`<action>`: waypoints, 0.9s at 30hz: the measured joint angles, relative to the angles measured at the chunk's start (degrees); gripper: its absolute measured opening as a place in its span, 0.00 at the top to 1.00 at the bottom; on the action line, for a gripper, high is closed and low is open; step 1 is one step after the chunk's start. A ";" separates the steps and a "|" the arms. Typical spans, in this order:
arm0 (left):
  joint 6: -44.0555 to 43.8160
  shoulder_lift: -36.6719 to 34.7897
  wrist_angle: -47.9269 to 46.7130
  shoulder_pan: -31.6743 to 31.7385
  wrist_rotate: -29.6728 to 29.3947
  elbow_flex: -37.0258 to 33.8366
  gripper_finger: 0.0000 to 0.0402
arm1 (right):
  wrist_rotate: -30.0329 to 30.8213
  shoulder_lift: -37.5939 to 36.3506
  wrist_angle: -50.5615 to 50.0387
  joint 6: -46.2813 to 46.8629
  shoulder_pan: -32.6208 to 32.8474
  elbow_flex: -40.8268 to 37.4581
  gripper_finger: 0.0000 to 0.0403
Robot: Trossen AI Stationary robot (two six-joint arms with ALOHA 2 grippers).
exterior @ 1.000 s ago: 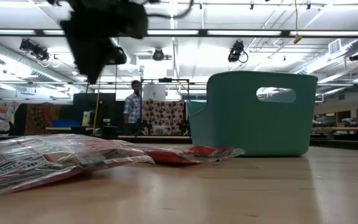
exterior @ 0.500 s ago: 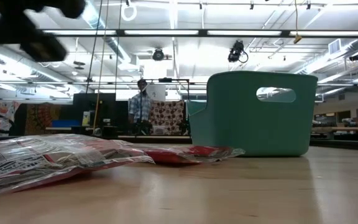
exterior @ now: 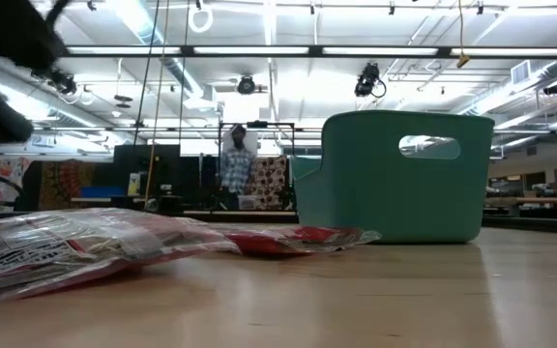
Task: Sort popcorn bags into baskets
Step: Put the red popcorn pack into the green bin
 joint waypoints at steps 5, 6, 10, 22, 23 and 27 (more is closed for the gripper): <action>-3.42 -0.14 -1.06 0.69 -15.49 -1.76 0.68 | -0.02 0.00 0.02 0.68 0.00 0.00 0.96; -4.04 -0.09 -1.63 1.12 -19.43 -1.84 0.68 | -0.02 0.00 0.02 0.79 0.00 0.00 0.96; -7.77 0.06 -3.90 4.46 -31.85 -1.97 0.68 | -0.03 0.00 0.00 0.94 0.00 0.00 0.96; -2.28 -1.60 -13.85 9.41 -31.89 4.24 0.71 | -0.07 -0.02 -0.07 0.90 0.00 0.00 0.96; -2.97 -1.57 -13.93 9.41 -30.68 4.46 0.71 | -0.07 -0.02 -0.11 0.90 0.00 0.00 0.96; -5.81 -1.57 -11.78 8.89 -26.48 4.96 0.70 | -0.07 -0.02 -0.50 0.94 0.00 0.00 0.96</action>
